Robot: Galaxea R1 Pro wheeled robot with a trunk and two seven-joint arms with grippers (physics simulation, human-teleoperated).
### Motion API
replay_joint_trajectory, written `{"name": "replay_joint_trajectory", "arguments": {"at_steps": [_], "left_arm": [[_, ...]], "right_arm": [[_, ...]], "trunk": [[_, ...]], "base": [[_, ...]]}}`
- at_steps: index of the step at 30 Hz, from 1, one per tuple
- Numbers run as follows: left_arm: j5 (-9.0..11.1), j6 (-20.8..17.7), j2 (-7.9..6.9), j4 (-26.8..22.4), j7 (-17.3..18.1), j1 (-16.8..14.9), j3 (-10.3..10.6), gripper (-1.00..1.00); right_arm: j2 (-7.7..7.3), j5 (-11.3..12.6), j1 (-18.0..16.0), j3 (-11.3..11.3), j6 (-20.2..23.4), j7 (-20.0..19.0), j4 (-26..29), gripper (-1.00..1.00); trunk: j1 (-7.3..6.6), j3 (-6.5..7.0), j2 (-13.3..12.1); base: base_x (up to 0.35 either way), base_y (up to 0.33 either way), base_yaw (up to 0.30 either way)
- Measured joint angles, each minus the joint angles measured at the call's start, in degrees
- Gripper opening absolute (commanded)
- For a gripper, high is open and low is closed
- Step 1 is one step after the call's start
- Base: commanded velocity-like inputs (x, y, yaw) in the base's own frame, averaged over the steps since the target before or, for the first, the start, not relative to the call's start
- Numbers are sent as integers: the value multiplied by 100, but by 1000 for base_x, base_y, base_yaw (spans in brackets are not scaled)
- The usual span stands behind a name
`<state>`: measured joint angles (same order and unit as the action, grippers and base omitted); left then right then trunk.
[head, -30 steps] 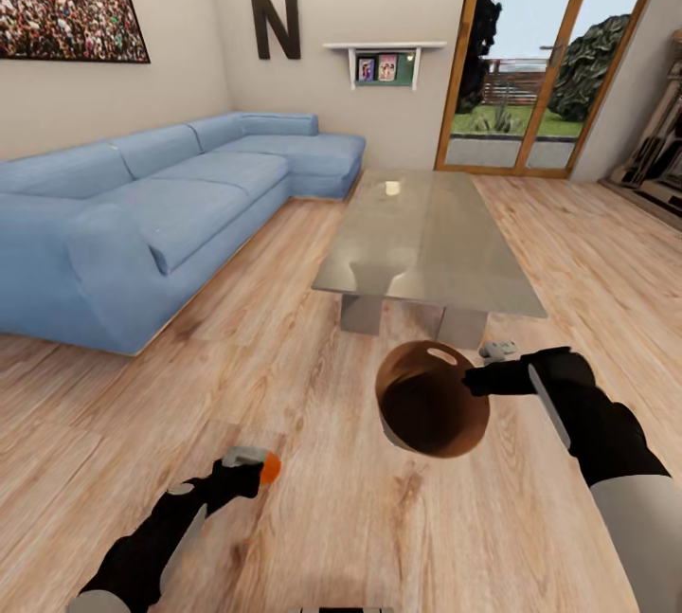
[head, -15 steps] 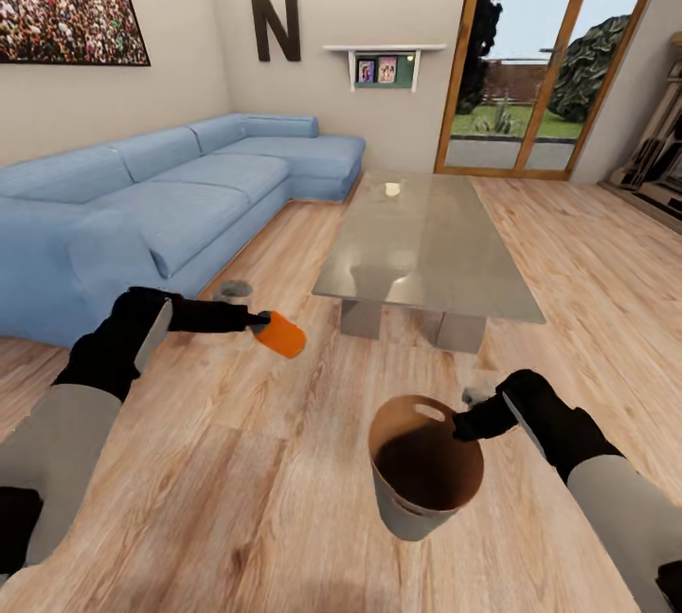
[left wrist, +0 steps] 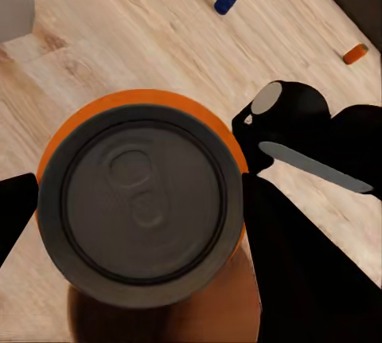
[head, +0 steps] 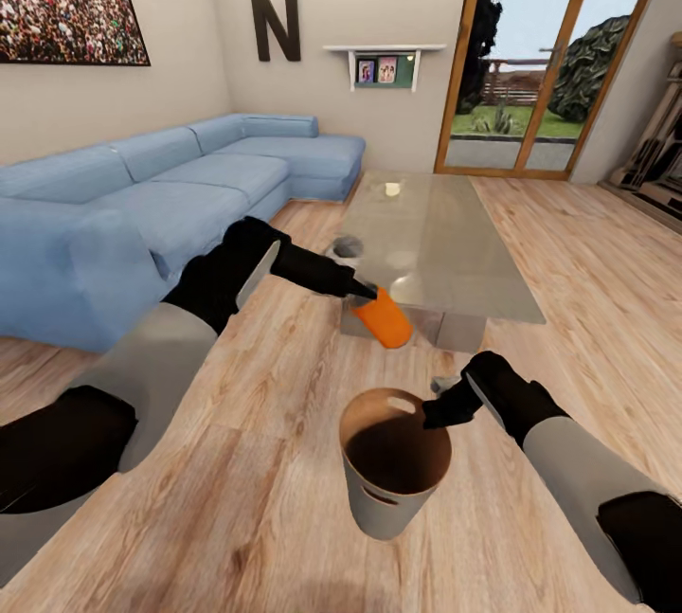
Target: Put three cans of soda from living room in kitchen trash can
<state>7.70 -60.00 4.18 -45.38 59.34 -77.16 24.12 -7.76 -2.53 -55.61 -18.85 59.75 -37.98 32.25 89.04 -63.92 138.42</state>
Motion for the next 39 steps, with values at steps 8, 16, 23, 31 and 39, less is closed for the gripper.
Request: {"name": "replay_joint_trajectory", "arguments": {"at_steps": [8, 16, 23, 31, 39], "left_arm": [[-45, 0, 151, 71, -106, -12, 833, -100], [-38, 0, 116, 59, -199, 13, 1712, -100], [-18, 0, 138, 4, -215, 48, 2085, -100], [-13, 0, 190, -15, -491, 269, 2164, -100], [-23, 88, 222, 1, -1063, 919, 2716, -100]], "right_arm": [[115, -69, -219, -7, -19, 21, -47, -100], [117, -99, -534, -8, -27, 38, -333, -100], [121, -112, -730, -9, -31, 36, -541, -100], [282, -66, -1030, 3, -18, 32, -710, -100], [404, -69, -1120, 1, -18, 32, -795, -100]], "trunk": [[0, 0, 0], [0, 0, 0], [0, 0, 0], [1, -1, 0], [0, 0, 0]], "base": [[0, 0, 0], [0, 0, 0], [0, 0, 0], [0, 0, 0], [0, 0, 0]]}}
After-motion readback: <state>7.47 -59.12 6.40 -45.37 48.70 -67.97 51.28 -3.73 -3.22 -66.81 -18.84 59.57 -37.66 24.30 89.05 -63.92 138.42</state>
